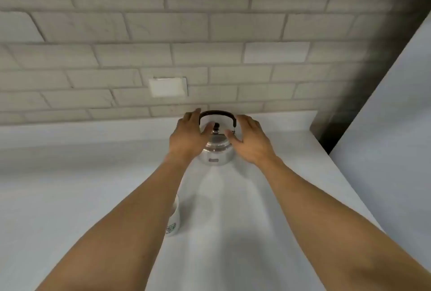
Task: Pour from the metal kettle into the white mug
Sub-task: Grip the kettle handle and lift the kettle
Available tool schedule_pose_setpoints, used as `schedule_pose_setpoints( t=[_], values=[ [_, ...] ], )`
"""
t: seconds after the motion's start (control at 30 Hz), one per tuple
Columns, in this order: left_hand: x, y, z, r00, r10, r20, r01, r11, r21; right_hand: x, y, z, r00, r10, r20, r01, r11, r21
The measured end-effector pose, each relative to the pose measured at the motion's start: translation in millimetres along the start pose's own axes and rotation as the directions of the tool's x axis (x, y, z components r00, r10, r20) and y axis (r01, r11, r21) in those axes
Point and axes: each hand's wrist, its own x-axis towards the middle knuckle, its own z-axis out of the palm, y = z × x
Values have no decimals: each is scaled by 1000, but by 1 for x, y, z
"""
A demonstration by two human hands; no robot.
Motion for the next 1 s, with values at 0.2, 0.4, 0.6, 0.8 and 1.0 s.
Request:
schedule_pose_setpoints(
  t=[0.2, 0.4, 0.6, 0.8, 1.0],
  values=[
    [49, -4, 19, 986, -105, 132, 108, 994, -10, 57, 6, 18, 984, -49, 172, 47, 999, 16],
    [74, -10, 23, 989, -69, 131, 67, 998, 20, 89, 9, 30, 955, -86, 284, 76, 996, 45],
    [64, -14, 22, 992, -17, 125, 14, 999, 29, 96, 13, 32, 975, -119, 185, 91, 983, 157],
    [25, 3, 0, 996, 66, 57, -67, 998, 16, 59, 7, 6, 985, -133, 110, 101, 961, 256],
    [-71, 24, -21, 950, 270, -160, -272, 962, 11, 15, -24, -39, 990, -142, 22, 131, 952, 276]
  ],
)
